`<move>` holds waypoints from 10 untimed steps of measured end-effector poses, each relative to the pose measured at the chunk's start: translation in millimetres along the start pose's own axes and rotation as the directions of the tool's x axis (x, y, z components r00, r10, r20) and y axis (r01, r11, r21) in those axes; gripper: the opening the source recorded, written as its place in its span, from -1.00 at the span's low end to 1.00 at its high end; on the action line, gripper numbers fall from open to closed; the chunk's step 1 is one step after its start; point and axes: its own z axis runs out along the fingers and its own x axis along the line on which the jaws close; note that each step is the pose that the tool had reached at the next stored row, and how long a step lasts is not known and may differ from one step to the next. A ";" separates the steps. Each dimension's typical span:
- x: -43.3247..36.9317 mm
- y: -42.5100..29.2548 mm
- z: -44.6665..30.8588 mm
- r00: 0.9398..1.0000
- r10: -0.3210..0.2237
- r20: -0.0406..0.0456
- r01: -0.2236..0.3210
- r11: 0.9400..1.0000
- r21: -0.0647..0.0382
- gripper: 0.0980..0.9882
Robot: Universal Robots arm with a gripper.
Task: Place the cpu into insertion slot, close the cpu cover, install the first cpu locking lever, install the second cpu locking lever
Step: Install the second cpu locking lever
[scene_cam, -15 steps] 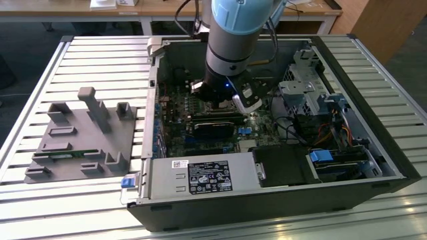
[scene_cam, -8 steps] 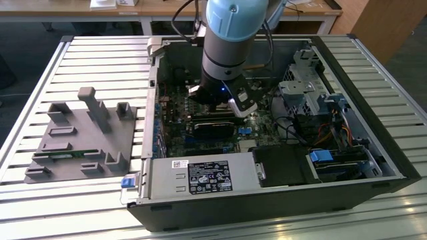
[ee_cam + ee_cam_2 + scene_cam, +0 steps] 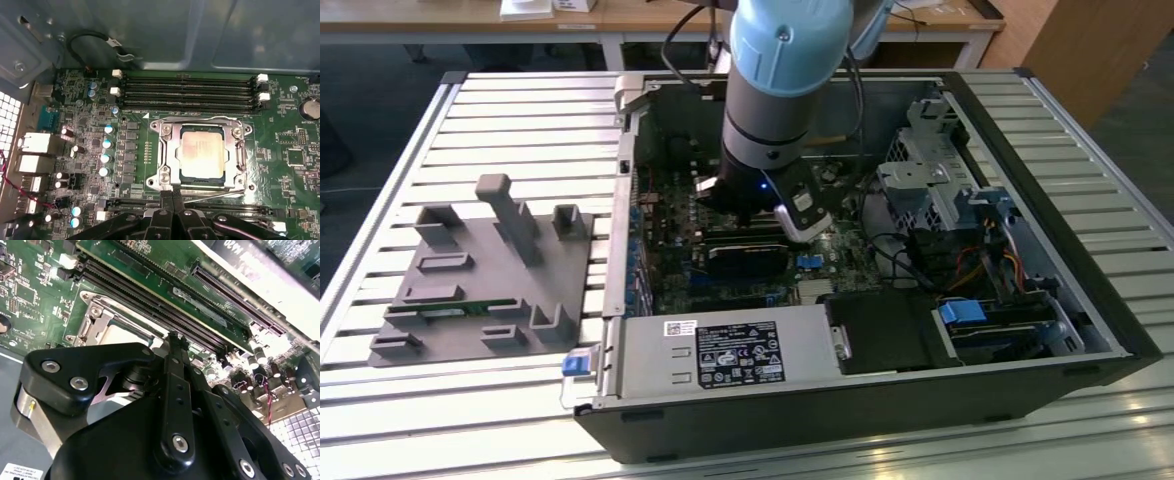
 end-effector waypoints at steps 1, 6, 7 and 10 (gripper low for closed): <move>0.3 -1.1 -0.1 1.000 0.000 0.000 0.000 1.000 -0.002 -0.98; 3.4 -4.7 0.8 1.000 -0.001 0.000 0.001 1.000 -0.022 -0.98; 3.6 -5.0 1.6 1.000 -0.001 0.000 0.001 1.000 -0.026 -0.98; 4.4 -6.1 5.2 1.000 -0.001 0.001 0.001 0.999 -0.035 -0.98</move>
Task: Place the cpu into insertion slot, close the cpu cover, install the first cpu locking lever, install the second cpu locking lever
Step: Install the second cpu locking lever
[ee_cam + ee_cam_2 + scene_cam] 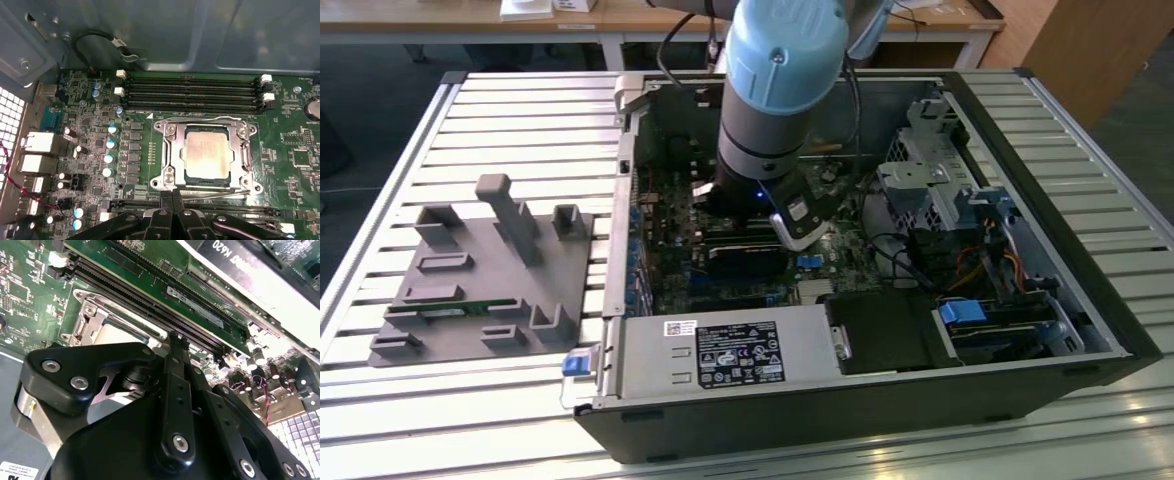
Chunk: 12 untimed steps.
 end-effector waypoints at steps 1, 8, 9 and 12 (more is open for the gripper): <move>0.5 -0.4 1.1 1.000 0.000 0.000 0.000 1.000 -0.003 -0.98; 2.9 -3.1 5.5 1.000 -0.001 0.001 0.001 0.999 -0.032 -0.98; 3.5 -3.4 6.3 1.000 -0.001 0.001 0.001 0.999 -0.034 -0.98; 4.3 -4.4 8.9 1.000 -0.001 0.000 0.001 0.999 -0.034 -0.98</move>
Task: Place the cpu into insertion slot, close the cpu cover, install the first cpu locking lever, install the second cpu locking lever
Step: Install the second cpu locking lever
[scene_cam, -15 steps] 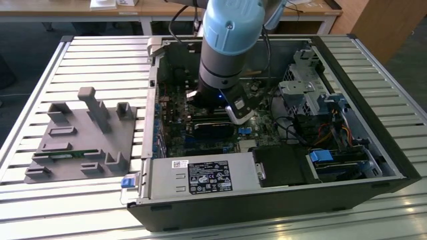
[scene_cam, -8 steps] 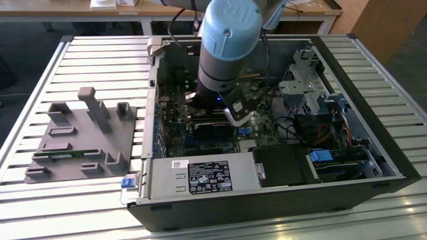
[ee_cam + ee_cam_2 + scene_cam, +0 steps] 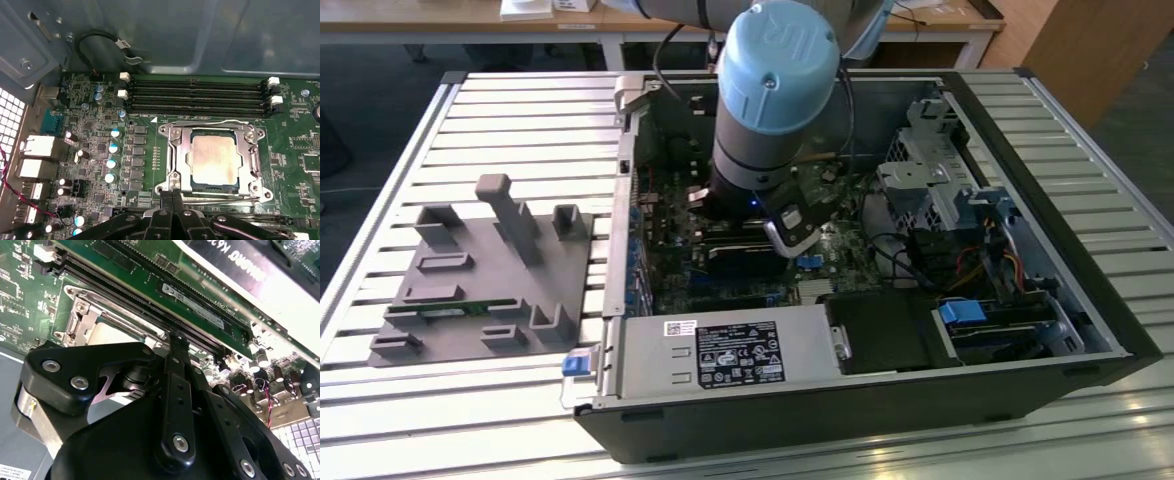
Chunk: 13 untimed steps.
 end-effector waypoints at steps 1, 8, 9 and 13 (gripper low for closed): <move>0.1 -0.3 0.8 1.000 0.000 0.000 0.000 1.000 0.000 -0.98; 2.6 -1.9 5.3 1.000 0.000 0.000 0.000 1.000 -0.007 -0.98; 2.8 -2.1 5.8 1.000 0.000 0.000 0.000 1.000 -0.010 -0.98; 3.6 -2.8 7.7 1.000 -0.001 0.000 0.001 1.000 -0.020 -0.98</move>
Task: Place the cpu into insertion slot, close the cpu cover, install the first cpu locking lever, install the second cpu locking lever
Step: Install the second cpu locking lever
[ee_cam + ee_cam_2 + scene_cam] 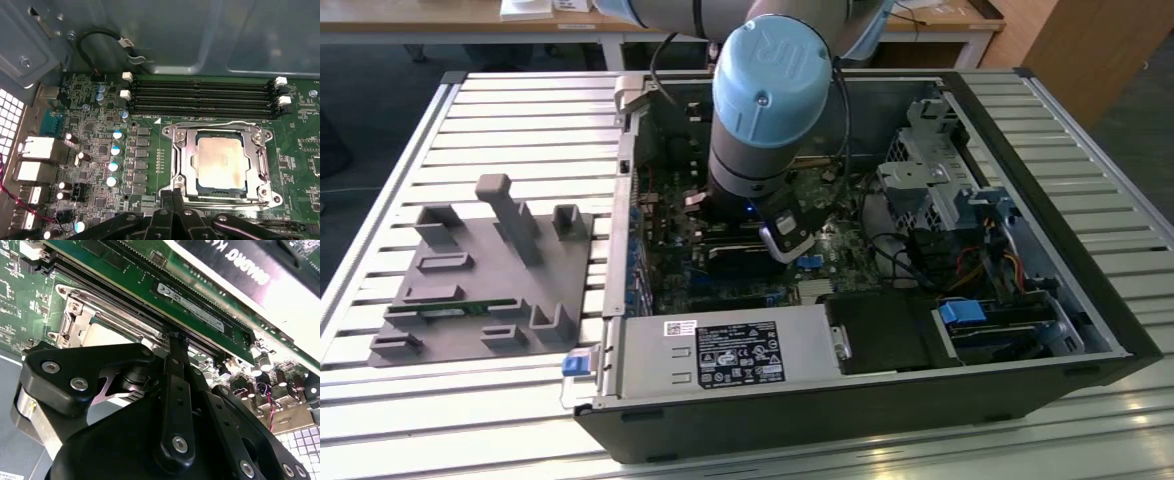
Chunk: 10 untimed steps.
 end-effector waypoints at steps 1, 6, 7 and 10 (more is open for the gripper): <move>0.4 -0.1 0.5 1.000 0.000 0.000 0.000 1.000 -0.002 -0.98; 2.9 -0.5 1.7 1.000 0.000 0.000 0.000 1.000 -0.007 -0.98; 3.4 -0.5 1.9 1.000 0.000 0.000 0.000 1.000 -0.007 -0.98; 3.8 -0.5 3.2 1.000 0.000 0.000 0.000 1.000 -0.007 -0.98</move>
